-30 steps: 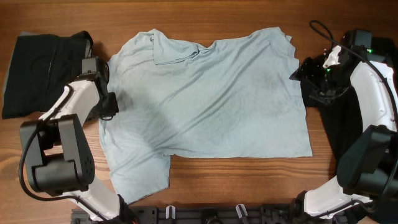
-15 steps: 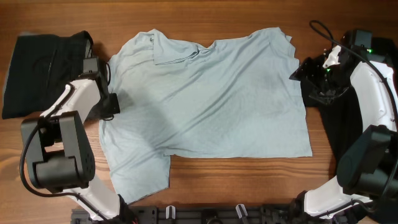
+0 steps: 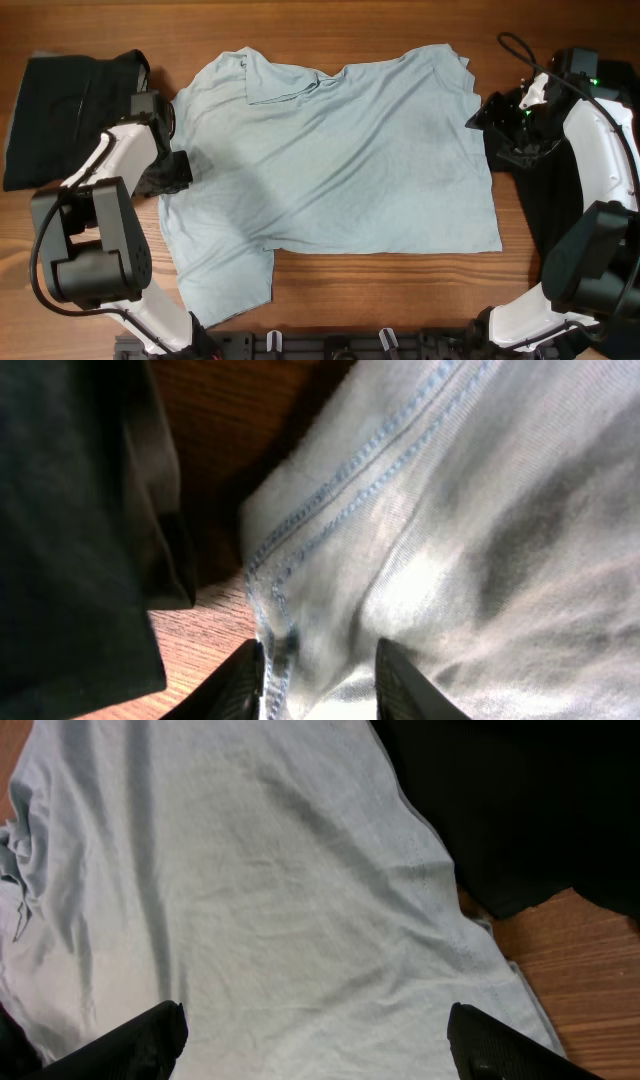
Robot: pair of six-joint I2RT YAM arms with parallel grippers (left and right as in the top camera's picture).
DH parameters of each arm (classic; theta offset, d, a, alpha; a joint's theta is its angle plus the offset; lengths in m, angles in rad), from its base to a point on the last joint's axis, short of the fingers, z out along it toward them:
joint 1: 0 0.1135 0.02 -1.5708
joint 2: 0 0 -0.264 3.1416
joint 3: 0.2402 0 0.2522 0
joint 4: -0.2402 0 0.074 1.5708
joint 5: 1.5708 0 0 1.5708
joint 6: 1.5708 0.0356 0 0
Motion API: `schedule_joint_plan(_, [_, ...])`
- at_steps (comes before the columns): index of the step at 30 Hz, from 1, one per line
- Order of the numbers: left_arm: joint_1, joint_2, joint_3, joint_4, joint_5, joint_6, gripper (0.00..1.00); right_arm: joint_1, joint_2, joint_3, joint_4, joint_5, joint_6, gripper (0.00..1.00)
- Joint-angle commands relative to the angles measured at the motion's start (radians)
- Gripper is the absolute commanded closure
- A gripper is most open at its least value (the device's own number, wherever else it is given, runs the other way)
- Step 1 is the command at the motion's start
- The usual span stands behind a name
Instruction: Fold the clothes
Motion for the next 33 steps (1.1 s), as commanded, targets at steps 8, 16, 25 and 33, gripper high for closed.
schedule_joint_plan(8, [0.07, 0.014, -0.074, 0.094, 0.113, 0.049, 0.69, 0.003, 0.01, -0.004, 0.005, -0.016, 0.012, 0.12])
schedule_joint_plan(16, [0.07, 0.01, -0.094, 0.099, 0.1, 0.05, 0.96, 0.003, 0.01, -0.004, 0.005, -0.016, 0.01, 0.12])
schedule_joint_plan(25, [0.071, -0.056, -0.008, -0.018, 0.068, 0.039, 0.96, 0.003, 0.028, -0.005, -0.101, 0.203, -0.045, 0.31])
schedule_joint_plan(33, [0.071, -0.056, -0.008, -0.024, 0.031, 0.02, 0.96, 0.003, 0.077, -0.199, 0.011, 0.243, -0.051, 0.35])
